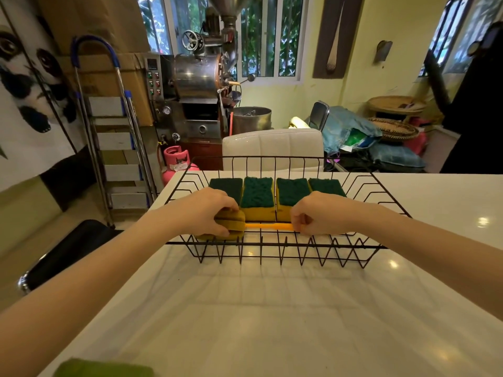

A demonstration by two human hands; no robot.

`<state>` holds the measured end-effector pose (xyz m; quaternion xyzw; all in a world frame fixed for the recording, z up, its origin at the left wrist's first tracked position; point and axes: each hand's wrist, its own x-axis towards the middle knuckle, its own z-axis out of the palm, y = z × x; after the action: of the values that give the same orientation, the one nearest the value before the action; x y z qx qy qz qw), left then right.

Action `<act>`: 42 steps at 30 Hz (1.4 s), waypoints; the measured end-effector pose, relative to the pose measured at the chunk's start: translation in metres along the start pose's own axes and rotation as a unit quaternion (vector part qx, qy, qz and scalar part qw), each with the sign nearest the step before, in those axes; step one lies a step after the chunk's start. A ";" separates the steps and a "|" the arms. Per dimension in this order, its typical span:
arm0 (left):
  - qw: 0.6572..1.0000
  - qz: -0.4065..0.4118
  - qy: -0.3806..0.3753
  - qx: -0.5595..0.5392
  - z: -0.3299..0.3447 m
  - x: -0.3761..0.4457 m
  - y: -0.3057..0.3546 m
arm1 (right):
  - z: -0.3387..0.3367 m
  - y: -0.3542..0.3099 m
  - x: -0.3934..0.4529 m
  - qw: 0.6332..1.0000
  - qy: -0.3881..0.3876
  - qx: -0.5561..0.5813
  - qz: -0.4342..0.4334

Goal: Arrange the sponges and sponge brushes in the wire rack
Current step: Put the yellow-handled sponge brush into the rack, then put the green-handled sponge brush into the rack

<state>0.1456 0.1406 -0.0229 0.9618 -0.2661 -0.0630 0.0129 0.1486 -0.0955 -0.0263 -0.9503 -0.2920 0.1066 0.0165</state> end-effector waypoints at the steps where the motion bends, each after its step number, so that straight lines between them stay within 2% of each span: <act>1: 1.000 -0.002 -0.002 -0.003 0.000 0.000 0.000 | 0.000 0.001 -0.001 1.000 0.001 0.009 0.001; 7: 0.999 -0.012 0.016 -0.046 -0.010 -0.011 0.002 | -0.008 -0.003 -0.016 0.998 0.029 0.058 0.006; 10: 0.994 -0.012 0.049 -0.092 -0.022 -0.027 0.008 | -0.017 -0.014 -0.031 0.992 0.078 0.095 0.005; 15: 0.982 -0.012 0.122 -0.146 -0.034 -0.076 0.019 | -0.026 -0.060 -0.064 0.963 0.186 0.190 -0.049; 18: 0.975 -0.004 0.160 -0.153 -0.031 -0.110 0.028 | -0.022 -0.091 -0.083 0.952 0.209 0.205 -0.087; 23: 0.970 -0.001 0.165 -0.177 -0.010 -0.162 0.042 | 0.004 -0.129 -0.099 0.949 0.202 0.200 -0.133; 27: 0.969 -0.040 0.153 -0.190 0.014 -0.192 0.041 | 0.032 -0.145 -0.106 0.954 0.170 0.207 -0.134; 35: 0.969 -0.075 0.083 -0.220 0.055 -0.236 0.028 | 0.072 -0.160 -0.118 0.974 0.081 0.165 -0.135; 39: 0.971 -0.075 0.070 -0.214 0.065 -0.240 0.027 | 0.080 -0.163 -0.121 0.977 0.071 0.154 -0.125; 42: 0.973 -0.074 0.075 -0.206 0.066 -0.242 0.026 | 0.085 -0.165 -0.122 0.978 0.096 0.144 -0.115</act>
<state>-0.0817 0.2427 -0.0596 0.9574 -0.1741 -0.0448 0.2260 -0.0583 -0.0296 -0.0704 -0.9040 -0.3777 0.0533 0.1929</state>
